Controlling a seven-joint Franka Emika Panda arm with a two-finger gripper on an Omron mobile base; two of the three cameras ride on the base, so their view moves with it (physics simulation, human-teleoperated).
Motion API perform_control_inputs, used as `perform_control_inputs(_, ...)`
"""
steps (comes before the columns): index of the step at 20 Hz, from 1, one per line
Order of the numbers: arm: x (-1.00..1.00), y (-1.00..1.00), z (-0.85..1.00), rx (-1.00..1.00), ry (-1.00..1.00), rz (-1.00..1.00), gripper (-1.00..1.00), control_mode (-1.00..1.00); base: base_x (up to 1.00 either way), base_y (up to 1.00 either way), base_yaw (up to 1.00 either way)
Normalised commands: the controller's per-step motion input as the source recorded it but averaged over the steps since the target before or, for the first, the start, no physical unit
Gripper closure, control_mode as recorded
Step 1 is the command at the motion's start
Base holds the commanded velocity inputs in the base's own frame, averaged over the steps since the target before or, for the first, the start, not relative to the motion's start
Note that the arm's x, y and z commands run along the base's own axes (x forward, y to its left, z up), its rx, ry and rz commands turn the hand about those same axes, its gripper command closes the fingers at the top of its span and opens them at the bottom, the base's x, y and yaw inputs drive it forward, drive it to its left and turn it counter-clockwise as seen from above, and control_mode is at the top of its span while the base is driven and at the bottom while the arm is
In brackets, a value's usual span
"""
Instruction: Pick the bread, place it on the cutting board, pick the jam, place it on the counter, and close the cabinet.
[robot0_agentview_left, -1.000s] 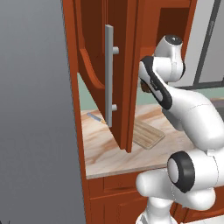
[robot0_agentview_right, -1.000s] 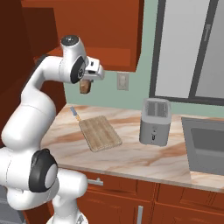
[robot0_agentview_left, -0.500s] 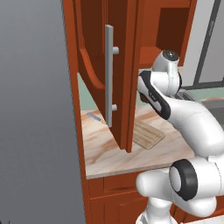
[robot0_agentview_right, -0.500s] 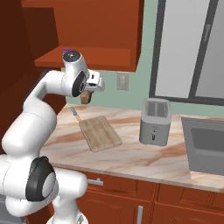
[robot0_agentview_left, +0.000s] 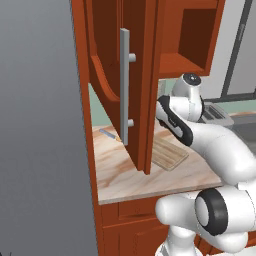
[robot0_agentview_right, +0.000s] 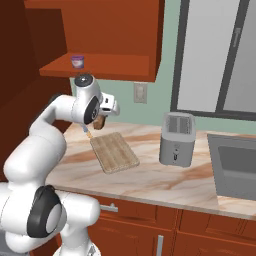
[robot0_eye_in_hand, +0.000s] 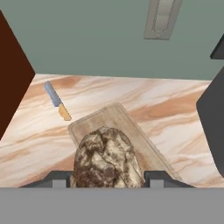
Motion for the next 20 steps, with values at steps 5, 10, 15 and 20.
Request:
perform_control_inputs(5, 0.00, 0.00, -0.36, 0.00, 0.00, 0.00, 1.00, -1.00, 0.00, 0.00, 0.00)
perform_control_inputs(10, 0.02, 0.00, -0.31, 0.00, 0.00, 0.00, 1.00, -1.00, 0.00, 0.00, 0.00)
perform_control_inputs(15, 0.01, 0.00, -0.36, -0.01, 0.00, 0.00, 1.00, -1.00, 0.00, 0.00, 0.00)
perform_control_inputs(20, 0.06, 0.00, -0.34, -0.01, -0.02, 0.00, 1.00, -1.00, 0.00, 0.00, 0.00)
